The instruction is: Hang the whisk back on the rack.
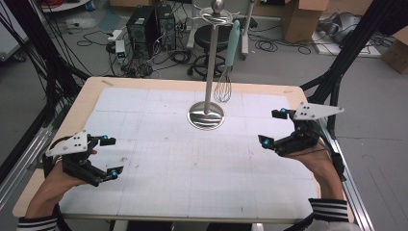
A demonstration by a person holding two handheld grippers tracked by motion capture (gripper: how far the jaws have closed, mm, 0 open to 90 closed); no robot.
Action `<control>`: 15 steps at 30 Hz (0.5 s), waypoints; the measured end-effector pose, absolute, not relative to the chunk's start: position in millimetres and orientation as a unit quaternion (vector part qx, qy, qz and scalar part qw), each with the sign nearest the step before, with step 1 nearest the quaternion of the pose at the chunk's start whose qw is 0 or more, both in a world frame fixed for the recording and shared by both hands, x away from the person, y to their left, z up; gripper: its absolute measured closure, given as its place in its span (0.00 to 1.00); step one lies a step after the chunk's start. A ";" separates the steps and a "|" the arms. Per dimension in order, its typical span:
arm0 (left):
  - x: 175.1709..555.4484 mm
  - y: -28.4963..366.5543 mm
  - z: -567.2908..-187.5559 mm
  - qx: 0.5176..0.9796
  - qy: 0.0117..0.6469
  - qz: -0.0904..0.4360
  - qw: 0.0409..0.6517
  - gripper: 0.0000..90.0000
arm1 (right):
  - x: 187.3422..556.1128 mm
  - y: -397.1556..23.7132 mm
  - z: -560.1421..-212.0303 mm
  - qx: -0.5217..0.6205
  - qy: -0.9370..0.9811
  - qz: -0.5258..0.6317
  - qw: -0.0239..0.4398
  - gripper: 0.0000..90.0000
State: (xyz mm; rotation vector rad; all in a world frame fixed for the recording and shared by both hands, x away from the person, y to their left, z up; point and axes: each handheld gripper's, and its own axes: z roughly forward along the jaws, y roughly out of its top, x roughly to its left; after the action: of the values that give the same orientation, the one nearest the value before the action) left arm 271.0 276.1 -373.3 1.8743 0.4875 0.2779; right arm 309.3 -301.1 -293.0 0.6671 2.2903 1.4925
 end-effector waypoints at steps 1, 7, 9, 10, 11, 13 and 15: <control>270.8 276.7 -373.5 0.793 0.209 0.118 0.559 0.02 | 306.5 -301.4 -298.6 0.236 0.801 0.525 0.162 0.00; 268.0 279.2 -376.5 0.793 0.212 0.122 0.558 0.02 | 293.5 -305.1 -330.2 0.245 0.789 0.538 0.166 0.01; 267.3 280.5 -377.4 0.792 0.213 0.125 0.558 0.02 | 289.7 -306.0 -339.4 0.247 0.786 0.543 0.163 0.01; 266.8 281.0 -377.8 0.792 0.214 0.127 0.558 0.02 | 288.7 -306.3 -344.1 0.247 0.787 0.541 0.165 0.01; 266.3 281.4 -378.3 0.791 0.213 0.127 0.558 0.02 | 286.9 -306.5 -348.7 0.253 0.787 0.538 0.165 0.01; 265.4 282.7 -378.9 0.791 0.213 0.130 0.558 0.02 | 284.9 -308.1 -357.6 0.257 0.784 0.539 0.167 0.01; 264.8 283.8 -379.5 0.790 0.213 0.133 0.559 0.02 | 282.3 -309.0 -365.4 0.259 0.780 0.544 0.167 0.01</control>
State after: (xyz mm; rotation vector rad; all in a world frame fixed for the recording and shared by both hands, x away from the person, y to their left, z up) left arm 264.8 283.8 -379.5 1.8625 0.5027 0.3136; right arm 282.3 -309.0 -365.4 0.7373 2.2208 1.5499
